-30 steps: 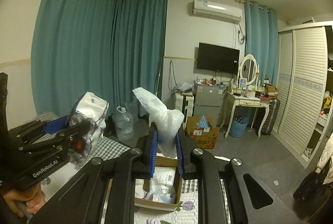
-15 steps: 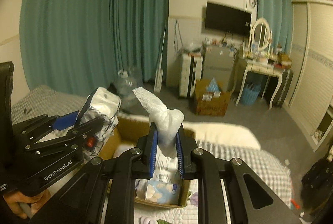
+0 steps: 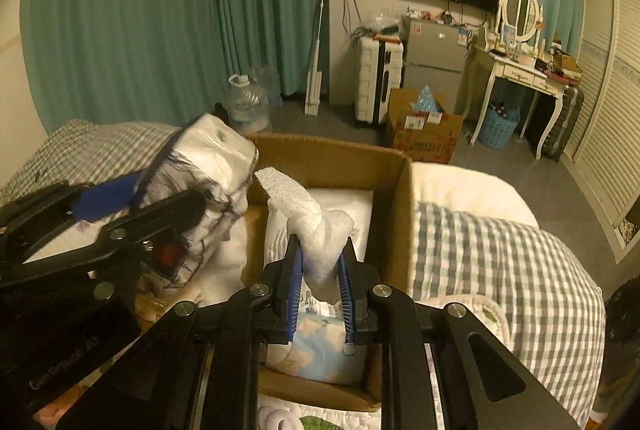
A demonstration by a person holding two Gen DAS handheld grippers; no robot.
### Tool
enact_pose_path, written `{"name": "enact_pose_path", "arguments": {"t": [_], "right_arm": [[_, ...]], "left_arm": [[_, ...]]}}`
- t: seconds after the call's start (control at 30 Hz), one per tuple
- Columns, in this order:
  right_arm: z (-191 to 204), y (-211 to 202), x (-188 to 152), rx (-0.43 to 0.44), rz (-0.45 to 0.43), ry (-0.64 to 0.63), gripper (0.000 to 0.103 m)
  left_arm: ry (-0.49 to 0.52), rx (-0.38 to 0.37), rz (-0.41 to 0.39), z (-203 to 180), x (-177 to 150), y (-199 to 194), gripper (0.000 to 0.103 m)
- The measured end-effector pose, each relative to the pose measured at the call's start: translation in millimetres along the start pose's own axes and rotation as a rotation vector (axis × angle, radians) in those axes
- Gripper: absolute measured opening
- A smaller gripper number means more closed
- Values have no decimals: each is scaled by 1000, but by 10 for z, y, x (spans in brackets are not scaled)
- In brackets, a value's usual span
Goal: Organize soft objects
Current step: 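Open both tools to drop the tissue pack and cloth into the box, then withdraw both tools from the box toward the remaining items on the bedspread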
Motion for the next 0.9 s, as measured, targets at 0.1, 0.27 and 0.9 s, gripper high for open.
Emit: {"name": "enact_pose_path", "arguments": {"t": [0.1,0.27,0.9], "right_arm": [[24,70,-37,4,19,1,18],[91,263,-98,12,78,-12,21],[66,-729,23,-50,-56,7,68]], "left_arm": [[-34,6,18,99,-12,105,43],[-34,31,63,127,-27,293,66],[-54,110,-151,261,353,-1020,88]]}}
Point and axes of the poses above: each gripper's, at about its wrist camera, not at the fingertips, and y roughly the way its jaws point, z to its left, x to its top, the point moved 7 cm from there along y, roughly the way its jaws point, and after that the axes turned 8 degrees about z, right-handed, at the moved point
